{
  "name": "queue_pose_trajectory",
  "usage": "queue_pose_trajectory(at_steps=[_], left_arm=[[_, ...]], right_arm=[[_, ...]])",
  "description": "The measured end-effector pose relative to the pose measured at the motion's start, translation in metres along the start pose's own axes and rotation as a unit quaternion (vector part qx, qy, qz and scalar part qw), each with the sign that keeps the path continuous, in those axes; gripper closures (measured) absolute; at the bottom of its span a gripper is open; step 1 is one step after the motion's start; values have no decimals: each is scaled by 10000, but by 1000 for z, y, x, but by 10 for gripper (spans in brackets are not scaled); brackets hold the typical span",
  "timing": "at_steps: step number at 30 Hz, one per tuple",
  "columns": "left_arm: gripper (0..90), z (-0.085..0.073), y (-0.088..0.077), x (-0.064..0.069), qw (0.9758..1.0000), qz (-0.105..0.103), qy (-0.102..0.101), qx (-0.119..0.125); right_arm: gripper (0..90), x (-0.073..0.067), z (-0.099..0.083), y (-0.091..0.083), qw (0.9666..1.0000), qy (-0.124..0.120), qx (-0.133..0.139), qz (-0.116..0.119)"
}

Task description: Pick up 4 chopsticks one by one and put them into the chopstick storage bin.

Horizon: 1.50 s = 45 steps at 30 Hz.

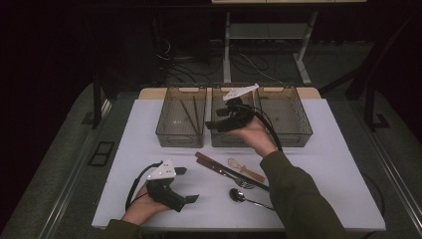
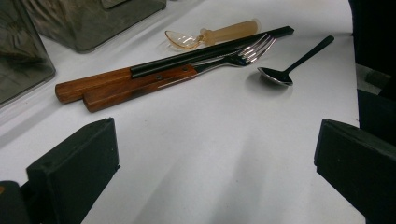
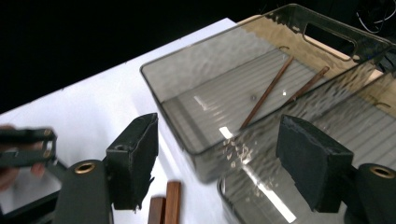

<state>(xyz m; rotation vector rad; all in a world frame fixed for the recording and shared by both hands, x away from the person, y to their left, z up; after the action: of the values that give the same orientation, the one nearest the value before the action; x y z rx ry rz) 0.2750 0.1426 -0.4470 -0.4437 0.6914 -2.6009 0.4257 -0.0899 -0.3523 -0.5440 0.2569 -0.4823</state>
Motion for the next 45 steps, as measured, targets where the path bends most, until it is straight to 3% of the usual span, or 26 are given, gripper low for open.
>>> queue_pose_trajectory(at_steps=[15,32,45], left_arm=[[0,-1,1,-1,10000,-3,-10,-10],[0,-2,0,0,10000,42,-30,-28],[0,-2,0,1,10000,67,14,-31]], right_arm=[[304,-5,-46,-40,9999,-66,48,86],[322,-15,-96,-72,9998,-102,-189,27],[450,-27,-137,-99,9991,-80,-407,39]])
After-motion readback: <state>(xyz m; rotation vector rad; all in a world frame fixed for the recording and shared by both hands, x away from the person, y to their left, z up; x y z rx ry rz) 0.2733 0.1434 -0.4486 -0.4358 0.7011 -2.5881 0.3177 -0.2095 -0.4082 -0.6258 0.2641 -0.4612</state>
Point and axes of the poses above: each handheld gripper's, and its own axes: y roughly forward along the jaws, z roughly out of its top, x roughly to its right, the point moved 2 cm from there along y, roughly forward along the jaws, and after that the axes turned 4 degrees about -y, right-handed, at the moved point
